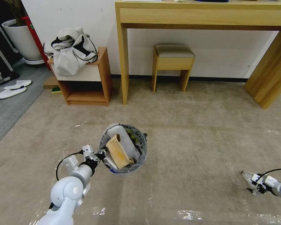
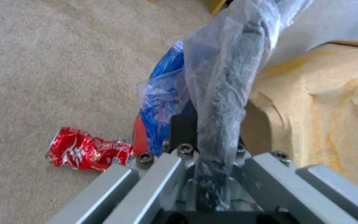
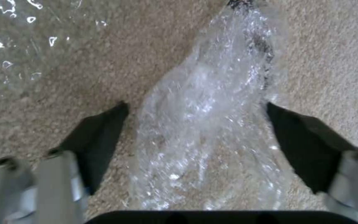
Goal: Pick up the trash bin and place the garbage on the floor into it.
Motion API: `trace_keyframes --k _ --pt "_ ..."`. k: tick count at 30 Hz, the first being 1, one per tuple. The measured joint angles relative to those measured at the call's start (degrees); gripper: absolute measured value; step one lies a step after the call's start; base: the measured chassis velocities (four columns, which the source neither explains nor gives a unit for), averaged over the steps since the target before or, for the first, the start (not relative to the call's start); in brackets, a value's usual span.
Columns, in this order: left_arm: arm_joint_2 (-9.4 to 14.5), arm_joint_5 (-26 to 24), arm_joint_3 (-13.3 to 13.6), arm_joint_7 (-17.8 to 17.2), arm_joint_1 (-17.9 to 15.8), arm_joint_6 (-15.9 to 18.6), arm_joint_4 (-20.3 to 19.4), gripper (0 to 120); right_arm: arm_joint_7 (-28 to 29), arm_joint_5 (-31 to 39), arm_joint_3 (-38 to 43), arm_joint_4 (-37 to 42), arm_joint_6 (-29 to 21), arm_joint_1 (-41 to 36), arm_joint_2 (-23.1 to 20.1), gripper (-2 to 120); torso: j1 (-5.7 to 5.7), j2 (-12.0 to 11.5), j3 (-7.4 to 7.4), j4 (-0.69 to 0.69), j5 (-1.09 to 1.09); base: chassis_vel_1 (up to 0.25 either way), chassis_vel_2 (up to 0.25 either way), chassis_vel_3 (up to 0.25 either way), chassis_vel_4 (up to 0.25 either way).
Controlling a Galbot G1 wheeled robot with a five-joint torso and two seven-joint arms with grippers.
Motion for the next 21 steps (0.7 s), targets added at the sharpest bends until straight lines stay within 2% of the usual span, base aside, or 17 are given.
trace_keyframes --k 2,3,4,7,10,12,13,15,19,21 --pt "0.0 0.0 0.0 0.0 -0.01 0.0 0.01 0 0.0 -0.01 0.01 -0.03 0.0 0.0 0.0 79 0.0 0.0 0.0 0.0 0.0 0.0 0.0 0.0 0.0" --pt "0.02 -0.05 0.0 0.0 -0.08 -0.02 0.06 0 -0.03 -0.05 0.12 -0.32 0.01 -0.09 0.0 69 0.0 0.01 -0.01 0.0 -0.02 0.0 0.0 0.0 0.0" --pt "0.02 -0.05 0.0 0.0 -0.08 -0.02 0.06 0 -0.03 -0.05 0.12 -0.32 0.01 -0.09 0.0 69 0.0 0.01 -0.01 0.0 -0.02 0.0 0.0 0.0 0.0" --pt "0.1 -0.09 0.0 0.04 -0.12 -0.04 0.2 0 -0.32 -0.04 0.22 -0.37 0.06 -0.3 0.07 55 0.0 0.02 -0.01 -0.03 -0.02 0.0 0.0 0.0 0.0" --pt "0.09 -0.08 0.0 0.05 -0.15 -0.05 0.22 0 -0.41 -0.02 0.26 -0.39 0.09 -0.29 0.15 50 0.0 0.02 -0.01 -0.03 -0.01 0.0 0.0 0.0 0.0" --pt "0.01 -0.09 0.02 0.08 -0.08 -0.09 0.22 0 -0.3 -0.02 0.33 -0.33 0.04 -0.24 0.21 41 0.0 0.01 0.0 0.03 0.05 0.0 0.0 0.0 0.0" --pt "0.01 -0.09 0.02 0.08 -0.08 -0.09 0.22 0 -0.3 -0.02 0.33 -0.33 0.04 -0.24 0.21 41 0.0 0.01 0.0 0.03 0.05 0.0 0.0 0.0 0.0" --pt "-0.01 -0.09 0.07 0.1 0.07 -0.09 0.12 0 -0.27 -0.02 0.47 0.08 -0.03 -0.44 0.23 29 0.0 0.0 0.01 0.04 0.12 0.0 0.0 0.0 0.0" --pt "-0.03 -0.07 0.07 0.11 0.1 -0.09 -0.02 0 -0.2 -0.06 0.84 0.65 -0.06 -0.76 0.15 20 0.0 0.0 0.01 0.03 0.11 0.0 0.0 0.0 0.0" --pt "-0.13 -0.02 0.13 0.12 0.18 -0.09 -0.2 0 -0.2 -0.1 1.49 1.4 0.2 -1.33 -0.08 9 0.0 0.0 0.01 0.02 0.07 0.0 0.0 0.0 0.0"
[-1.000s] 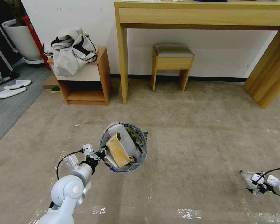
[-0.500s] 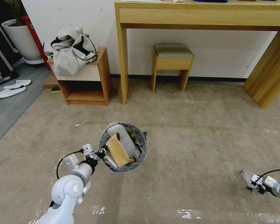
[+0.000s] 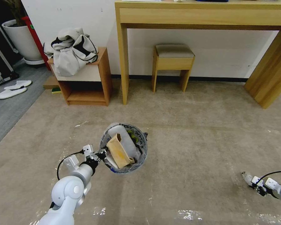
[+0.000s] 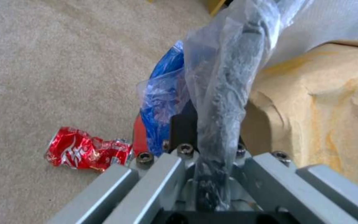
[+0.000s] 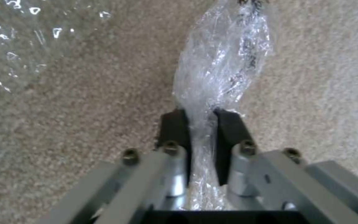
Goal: Pick up the trash bin and place the garbage on the floor into it.
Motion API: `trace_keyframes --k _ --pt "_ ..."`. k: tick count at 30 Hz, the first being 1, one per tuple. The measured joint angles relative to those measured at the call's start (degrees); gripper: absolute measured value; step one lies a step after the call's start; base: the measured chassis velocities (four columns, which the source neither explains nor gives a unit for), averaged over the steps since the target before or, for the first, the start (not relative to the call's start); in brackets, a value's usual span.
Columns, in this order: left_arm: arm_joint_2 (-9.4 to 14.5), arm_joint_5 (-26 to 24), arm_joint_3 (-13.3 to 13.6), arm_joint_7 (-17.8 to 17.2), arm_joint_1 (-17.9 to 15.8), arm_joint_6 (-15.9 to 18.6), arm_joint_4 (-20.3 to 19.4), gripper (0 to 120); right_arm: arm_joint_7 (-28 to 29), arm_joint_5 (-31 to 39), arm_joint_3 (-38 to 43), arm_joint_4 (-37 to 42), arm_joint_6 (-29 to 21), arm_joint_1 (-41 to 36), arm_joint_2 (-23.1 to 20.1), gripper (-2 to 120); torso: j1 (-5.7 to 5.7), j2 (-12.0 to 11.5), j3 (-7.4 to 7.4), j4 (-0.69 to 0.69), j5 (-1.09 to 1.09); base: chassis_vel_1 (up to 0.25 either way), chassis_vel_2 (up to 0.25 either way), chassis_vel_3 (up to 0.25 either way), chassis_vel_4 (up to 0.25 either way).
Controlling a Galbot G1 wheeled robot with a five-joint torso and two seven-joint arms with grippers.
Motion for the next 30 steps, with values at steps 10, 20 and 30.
trace_keyframes --k 10,20,30 --pt "0.19 0.38 0.46 0.01 1.21 0.19 -0.96 0 -0.17 -0.04 3.61 4.31 3.08 -1.83 -0.8 0 0.0 -0.01 0.0 -0.01 -0.01 0.0 0.0 0.0 0.0" --pt "1.28 -0.13 -0.23 -0.39 1.8 0.48 -2.08 0 -2.12 3.34 7.08 10.4 7.06 -2.43 -2.29 0 0.0 -0.01 -0.01 -0.01 -0.03 0.0 0.0 0.0 0.0" --pt "1.1 -0.38 -0.12 -0.63 2.07 0.56 -3.03 0 -6.43 18.75 7.74 23.31 8.24 -7.45 -3.93 0 0.0 -0.01 -0.01 0.0 -0.03 0.0 0.0 0.0 0.0"
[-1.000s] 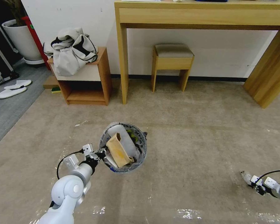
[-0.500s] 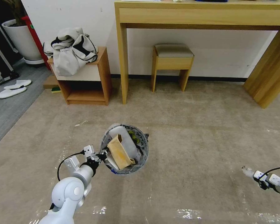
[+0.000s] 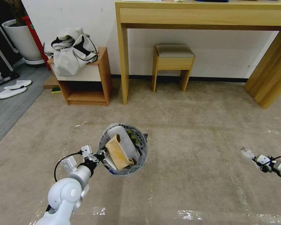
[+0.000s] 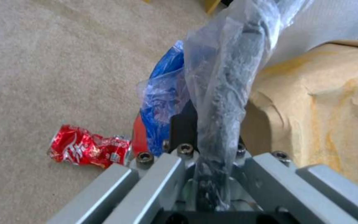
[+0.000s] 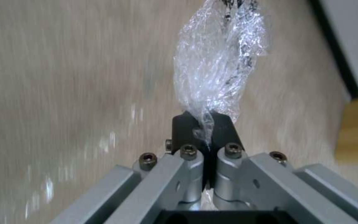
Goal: Pick up the trash bin and place the garbage on the floor into it.
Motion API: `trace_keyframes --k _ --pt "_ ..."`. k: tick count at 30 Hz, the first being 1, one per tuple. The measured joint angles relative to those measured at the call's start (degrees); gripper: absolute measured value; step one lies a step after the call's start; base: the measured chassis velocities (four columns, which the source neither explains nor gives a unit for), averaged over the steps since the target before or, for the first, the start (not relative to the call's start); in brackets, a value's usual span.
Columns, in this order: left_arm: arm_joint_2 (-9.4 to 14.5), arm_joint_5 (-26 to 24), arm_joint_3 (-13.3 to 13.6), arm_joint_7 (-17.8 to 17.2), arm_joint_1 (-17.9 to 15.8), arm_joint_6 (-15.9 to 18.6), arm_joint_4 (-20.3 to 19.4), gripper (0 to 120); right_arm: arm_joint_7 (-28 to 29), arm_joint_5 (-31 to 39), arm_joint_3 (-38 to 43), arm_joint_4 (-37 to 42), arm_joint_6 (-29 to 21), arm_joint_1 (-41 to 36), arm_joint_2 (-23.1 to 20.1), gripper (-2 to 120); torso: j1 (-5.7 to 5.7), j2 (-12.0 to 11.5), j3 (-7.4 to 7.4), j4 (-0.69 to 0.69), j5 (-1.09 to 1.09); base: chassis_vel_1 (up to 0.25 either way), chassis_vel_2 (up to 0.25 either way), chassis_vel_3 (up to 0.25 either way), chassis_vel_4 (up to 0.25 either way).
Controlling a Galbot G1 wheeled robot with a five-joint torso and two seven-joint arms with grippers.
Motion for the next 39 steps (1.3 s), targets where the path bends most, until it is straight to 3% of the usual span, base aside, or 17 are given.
trace_keyframes --k 3,16,19,30,39 --pt "-0.11 0.07 0.3 -0.04 -0.1 0.01 0.03 0 -0.98 8.45 0.21 5.56 -0.08 -2.38 -0.06 0 0.0 0.0 0.0 -0.01 0.0 0.0 0.0 0.0 0.0" --pt "-0.09 0.13 0.83 -1.24 0.98 0.41 -0.96 0 -6.95 29.24 0.11 20.82 1.92 -8.07 -0.85 0 0.0 0.0 0.0 -0.01 0.01 0.0 0.0 0.0 0.0" --pt "-0.25 0.37 1.03 -1.32 1.58 0.49 -1.24 0 -8.41 38.22 0.19 27.5 1.99 -11.52 -1.5 0 0.0 0.0 0.0 -0.01 0.0 0.0 0.0 0.0 0.0" --pt "-0.21 0.83 1.23 -1.31 1.84 0.51 -1.21 0 -9.57 45.2 -0.94 39.02 1.37 -14.25 -1.76 0 0.0 0.0 0.0 -0.01 -0.01 0.0 0.0 0.0 0.0" --pt "-0.28 1.83 2.87 -0.52 2.94 0.52 -1.12 0 -9.77 48.35 -8.23 49.4 -0.6 -10.42 -0.77 0 0.0 0.0 0.0 0.0 0.0 0.0 0.0 0.0 0.0"
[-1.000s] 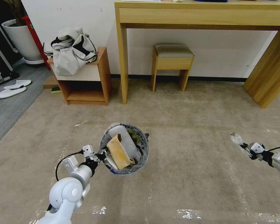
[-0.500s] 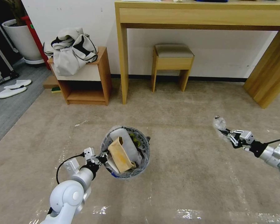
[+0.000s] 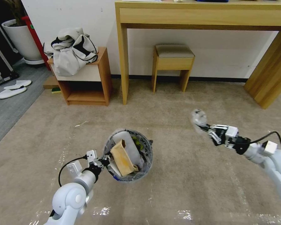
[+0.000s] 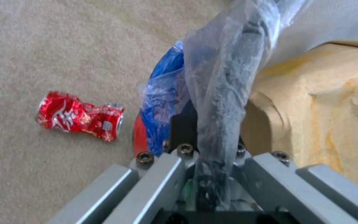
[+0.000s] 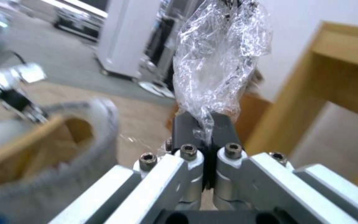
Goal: Pick up the trash bin and place the garbage on the floor into it.
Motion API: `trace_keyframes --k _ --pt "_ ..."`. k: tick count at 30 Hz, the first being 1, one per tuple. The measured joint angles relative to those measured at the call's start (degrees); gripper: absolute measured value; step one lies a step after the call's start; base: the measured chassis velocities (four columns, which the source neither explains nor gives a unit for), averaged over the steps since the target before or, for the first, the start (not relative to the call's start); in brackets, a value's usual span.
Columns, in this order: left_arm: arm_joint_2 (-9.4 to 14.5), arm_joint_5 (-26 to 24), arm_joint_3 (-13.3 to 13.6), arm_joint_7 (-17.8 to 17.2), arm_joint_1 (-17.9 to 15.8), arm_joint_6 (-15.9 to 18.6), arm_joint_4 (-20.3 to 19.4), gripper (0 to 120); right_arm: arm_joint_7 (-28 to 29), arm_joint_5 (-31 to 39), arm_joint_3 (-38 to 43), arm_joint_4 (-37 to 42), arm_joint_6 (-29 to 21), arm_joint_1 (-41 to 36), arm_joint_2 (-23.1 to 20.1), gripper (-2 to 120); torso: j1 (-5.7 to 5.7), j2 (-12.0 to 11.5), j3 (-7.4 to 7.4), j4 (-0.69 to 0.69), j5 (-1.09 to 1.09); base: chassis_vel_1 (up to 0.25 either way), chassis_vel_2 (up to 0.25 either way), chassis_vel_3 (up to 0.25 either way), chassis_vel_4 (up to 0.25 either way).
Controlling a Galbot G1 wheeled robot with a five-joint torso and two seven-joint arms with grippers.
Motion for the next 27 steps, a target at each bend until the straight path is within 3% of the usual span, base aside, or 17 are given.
trace_keyframes --k 7,16,27 --pt "-0.04 -2.39 0.97 -1.23 -0.08 0.43 -0.67 0 1.19 0.01 -4.5 4.78 -1.38 2.28 -0.08 0 0.0 0.0 0.0 -0.01 0.0 0.0 0.0 0.0 0.0" --pt "-0.28 -8.1 3.73 -7.23 -0.97 2.46 -2.76 0 0.98 -0.31 -13.73 8.41 -1.15 6.55 -0.53 0 0.0 0.0 0.0 0.0 0.0 0.0 0.0 0.0 0.0" --pt "-0.71 -10.79 4.37 -9.74 -1.13 3.32 -3.54 0 -0.43 -3.31 -14.3 11.21 -0.05 1.68 -0.86 0 0.0 0.0 0.0 -0.01 0.01 0.0 0.0 0.0 0.0"
